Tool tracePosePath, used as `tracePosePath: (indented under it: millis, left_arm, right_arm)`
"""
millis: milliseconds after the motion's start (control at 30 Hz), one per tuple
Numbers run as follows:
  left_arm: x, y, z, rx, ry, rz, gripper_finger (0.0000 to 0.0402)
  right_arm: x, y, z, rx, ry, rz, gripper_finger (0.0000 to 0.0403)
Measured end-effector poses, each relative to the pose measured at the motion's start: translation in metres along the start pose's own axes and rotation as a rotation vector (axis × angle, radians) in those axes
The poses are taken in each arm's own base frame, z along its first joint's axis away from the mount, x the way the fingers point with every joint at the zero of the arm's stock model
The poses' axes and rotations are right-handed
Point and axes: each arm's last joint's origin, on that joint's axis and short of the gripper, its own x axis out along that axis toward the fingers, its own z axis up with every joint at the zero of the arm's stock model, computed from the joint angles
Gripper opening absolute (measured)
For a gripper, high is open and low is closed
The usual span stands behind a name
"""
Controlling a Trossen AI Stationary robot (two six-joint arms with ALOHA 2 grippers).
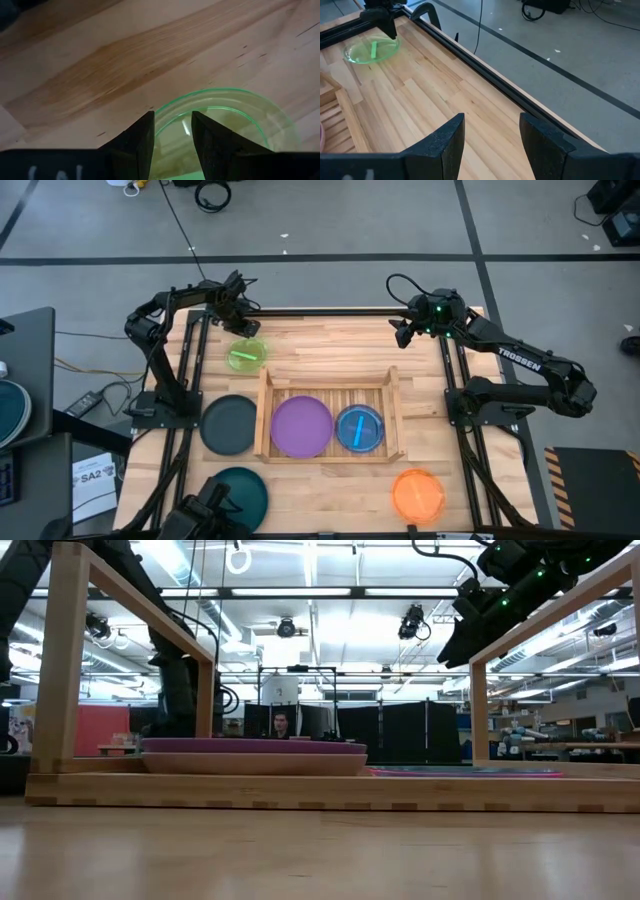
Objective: Place and stack plates onto a shelf
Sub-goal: Stack the green plate on top of the blue plate on the shelf
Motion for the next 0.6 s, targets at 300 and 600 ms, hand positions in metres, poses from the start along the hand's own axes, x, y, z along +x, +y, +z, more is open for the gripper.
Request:
tracePosePath:
  millis: [300,600]
  left_arm:
    - [-0.0002,0.0,-0.0001,0.002,0.0,0.0,0.0137]
    - [-0.01,-0.0017,-0.0008,0.091,-0.031,0.016,0.0137]
  right_arm:
    - [0.0,-0.0001,0.0,0.0,0.0,0.0,0.0194]
    - [0.0,-0.0001,0.0,0.0,0.0,0.0,0.0194]
